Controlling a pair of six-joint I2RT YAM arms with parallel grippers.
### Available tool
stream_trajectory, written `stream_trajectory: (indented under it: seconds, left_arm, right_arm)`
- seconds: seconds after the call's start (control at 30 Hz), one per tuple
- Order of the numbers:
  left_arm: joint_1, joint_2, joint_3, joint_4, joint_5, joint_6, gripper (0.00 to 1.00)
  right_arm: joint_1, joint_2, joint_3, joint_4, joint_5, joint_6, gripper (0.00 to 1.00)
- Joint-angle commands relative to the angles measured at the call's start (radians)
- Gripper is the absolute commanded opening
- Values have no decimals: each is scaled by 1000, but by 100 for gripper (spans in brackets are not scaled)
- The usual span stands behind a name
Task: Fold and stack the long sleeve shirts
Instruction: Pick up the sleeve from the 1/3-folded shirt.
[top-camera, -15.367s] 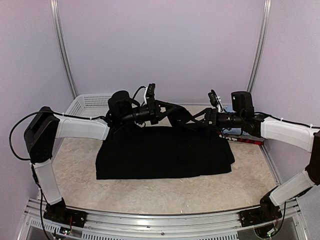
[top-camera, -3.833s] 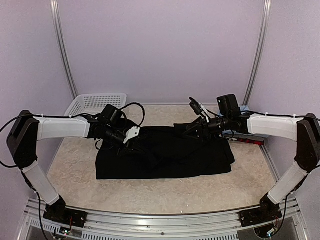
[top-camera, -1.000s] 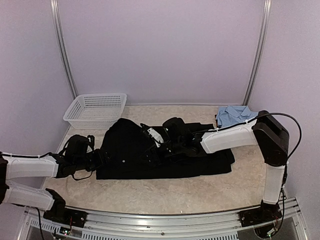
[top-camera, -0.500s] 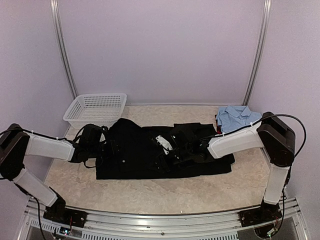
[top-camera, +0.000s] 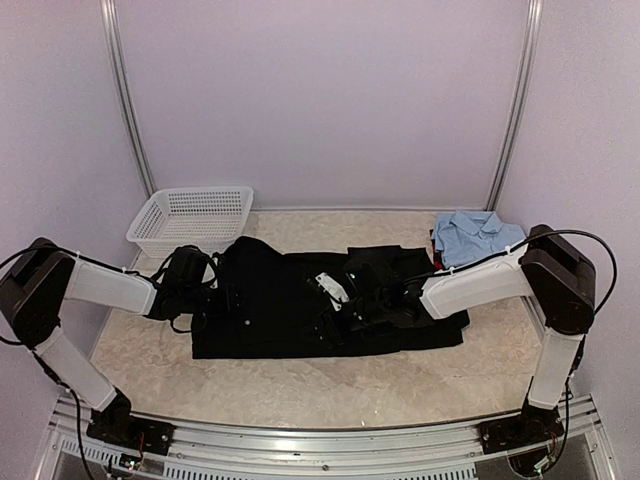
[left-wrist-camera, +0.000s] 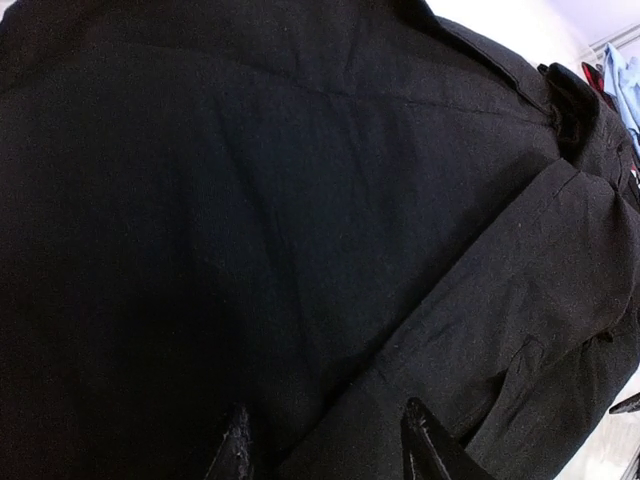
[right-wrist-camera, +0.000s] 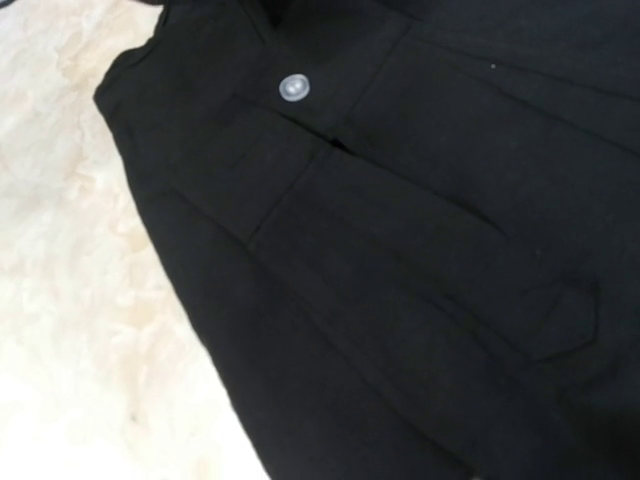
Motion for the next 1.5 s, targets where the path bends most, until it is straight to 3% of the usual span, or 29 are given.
stream_trajectory:
  seconds: [0.0, 0.3, 0.63, 1.0, 1.17, 1.3, 1.47]
  left_arm:
    - [15, 37, 7, 27, 57, 44, 46]
    - [23, 63, 4, 54, 79, 66, 42]
    - [26, 60, 1, 63, 135, 73, 20]
    - [29, 58, -1, 45, 130, 89, 23]
    - [30, 54, -9, 41, 144, 89, 14]
    - [29, 22, -12, 35, 151, 80, 0]
    - [29, -58, 23, -50, 157, 46, 0]
  right_arm:
    - [-10, -14, -9, 15, -8, 7, 60]
    - [-10, -12, -13, 10, -12, 8, 59]
    - [-19, -26, -16, -17, 35, 13, 59]
    - [-90, -127, -50, -83, 108, 0, 66]
    - [-126, -188, -61, -139, 177, -10, 73]
    - [-165, -264, -82, -189, 246, -15, 78]
    - [-210, -375, -118, -255, 338, -35, 81]
